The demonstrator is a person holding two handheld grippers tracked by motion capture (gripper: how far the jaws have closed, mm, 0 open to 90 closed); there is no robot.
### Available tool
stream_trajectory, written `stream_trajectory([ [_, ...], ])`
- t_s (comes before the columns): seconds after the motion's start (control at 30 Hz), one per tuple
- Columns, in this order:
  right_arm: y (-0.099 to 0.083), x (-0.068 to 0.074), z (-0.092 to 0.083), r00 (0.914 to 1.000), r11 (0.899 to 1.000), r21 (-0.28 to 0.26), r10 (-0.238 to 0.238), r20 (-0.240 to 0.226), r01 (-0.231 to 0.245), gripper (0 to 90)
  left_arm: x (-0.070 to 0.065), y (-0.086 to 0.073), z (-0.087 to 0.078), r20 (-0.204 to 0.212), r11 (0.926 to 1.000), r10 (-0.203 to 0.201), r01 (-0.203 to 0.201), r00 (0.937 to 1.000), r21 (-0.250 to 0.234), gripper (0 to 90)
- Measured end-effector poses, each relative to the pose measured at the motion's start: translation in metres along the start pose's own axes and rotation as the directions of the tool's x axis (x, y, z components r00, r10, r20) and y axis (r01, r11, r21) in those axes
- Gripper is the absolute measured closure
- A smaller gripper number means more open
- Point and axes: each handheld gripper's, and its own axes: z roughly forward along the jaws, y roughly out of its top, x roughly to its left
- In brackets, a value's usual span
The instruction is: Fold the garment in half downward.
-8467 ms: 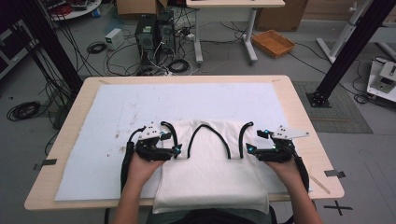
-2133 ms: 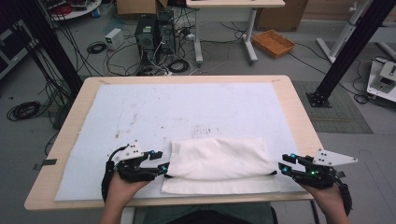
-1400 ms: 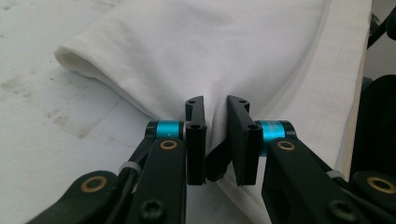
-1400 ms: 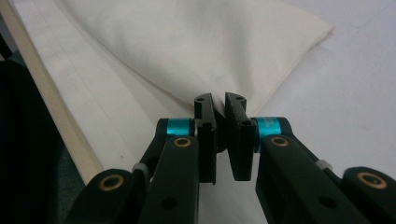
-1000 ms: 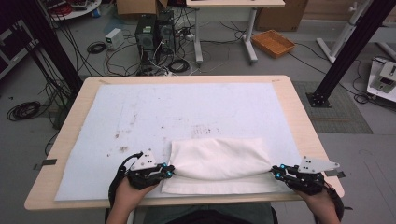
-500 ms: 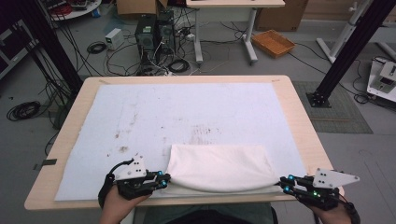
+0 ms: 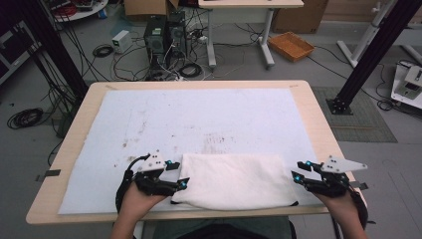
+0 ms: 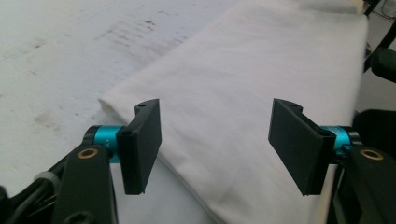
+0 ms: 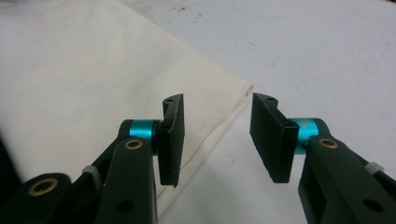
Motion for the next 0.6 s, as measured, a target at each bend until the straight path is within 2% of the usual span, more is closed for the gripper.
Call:
stream_trajectory([
  [0.1, 0.010, -0.013, 0.019, 0.9996, 0.999, 0.019, 0.025, 0.015, -0.025, 54.0, 0.014, 0.008, 0.012, -0.046, 0.9995, -0.025, 0.026, 0.9986, 0.017, 33.3],
  [0.13, 0.010, -0.013, 0.019, 0.9996, 0.999, 0.019, 0.025, 0.015, -0.025, 54.0, 0.014, 0.008, 0.012, -0.046, 0.9995, -0.025, 0.026, 0.9986, 0.017, 32.7],
  [0.17, 0.013, -0.017, 0.026, 0.9991, 0.999, 0.032, 0.039, 0.014, -0.039, 54.0, 0.022, 0.012, 0.021, -0.086, 0.9983, -0.038, 0.042, 0.9955, 0.040, 32.7],
  [0.2, 0.019, -0.026, 0.040, 0.9986, 0.997, 0.053, 0.051, 0.013, -0.052, 52.9, 0.027, 0.014, 0.025, -0.093, 0.9980, -0.032, 0.037, 0.9952, 0.052, 32.7],
  [0.23, 0.021, -0.030, 0.048, 0.9983, 0.997, 0.060, 0.058, 0.001, -0.058, 52.6, 0.030, 0.014, 0.030, -0.089, 0.9965, -0.054, 0.059, 0.9946, 0.060, 32.7],
  [0.3, 0.025, -0.037, 0.063, 0.9971, 0.993, 0.091, 0.075, -0.012, -0.073, 52.6, 0.038, 0.014, 0.038, -0.075, 0.9919, -0.073, 0.080, 0.9946, 0.099, 33.7],
  [0.37, 0.027, -0.039, 0.076, 0.9985, 0.987, 0.151, 0.050, 0.022, -0.053, 54.1, 0.043, 0.016, 0.043, -0.090, 0.9906, -0.082, 0.091, 0.9926, 0.102, 33.6],
  [0.4, 0.027, -0.040, 0.081, 0.9990, 0.982, 0.183, 0.045, 0.008, -0.046, 57.3, 0.045, 0.016, 0.045, -0.090, 0.9895, -0.096, 0.104, 0.9914, 0.099, 33.6],
  [0.43, 0.026, -0.041, 0.086, 0.9980, 0.976, 0.213, 0.060, -0.021, -0.054, 58.7, 0.047, 0.016, 0.047, -0.092, 0.9881, -0.109, 0.118, 0.9898, 0.099, 33.7],
  [0.47, 0.025, -0.041, 0.087, 0.9981, 0.977, 0.207, 0.056, -0.025, -0.050, 64.2, 0.048, 0.015, 0.050, -0.094, 0.9867, -0.107, 0.118, 0.9898, 0.112, 33.6],
  [0.5, 0.025, -0.041, 0.087, 0.9978, 0.977, 0.207, 0.052, -0.040, -0.043, 74.0, 0.049, 0.014, 0.053, -0.101, 0.9850, -0.103, 0.116, 0.9895, 0.128, 33.7],
  [0.53, 0.026, -0.041, 0.086, 0.9960, 0.977, 0.208, 0.055, -0.070, -0.040, 77.9, 0.049, 0.013, 0.055, -0.107, 0.9836, -0.091, 0.106, 0.9901, 0.146, 35.3],
  [0.6, 0.026, -0.039, 0.087, 0.9963, 0.978, 0.208, 0.041, -0.075, -0.025, 82.7, 0.045, 0.011, 0.058, -0.104, 0.9838, -0.022, 0.040, 0.9943, 0.175, 53.3],
])
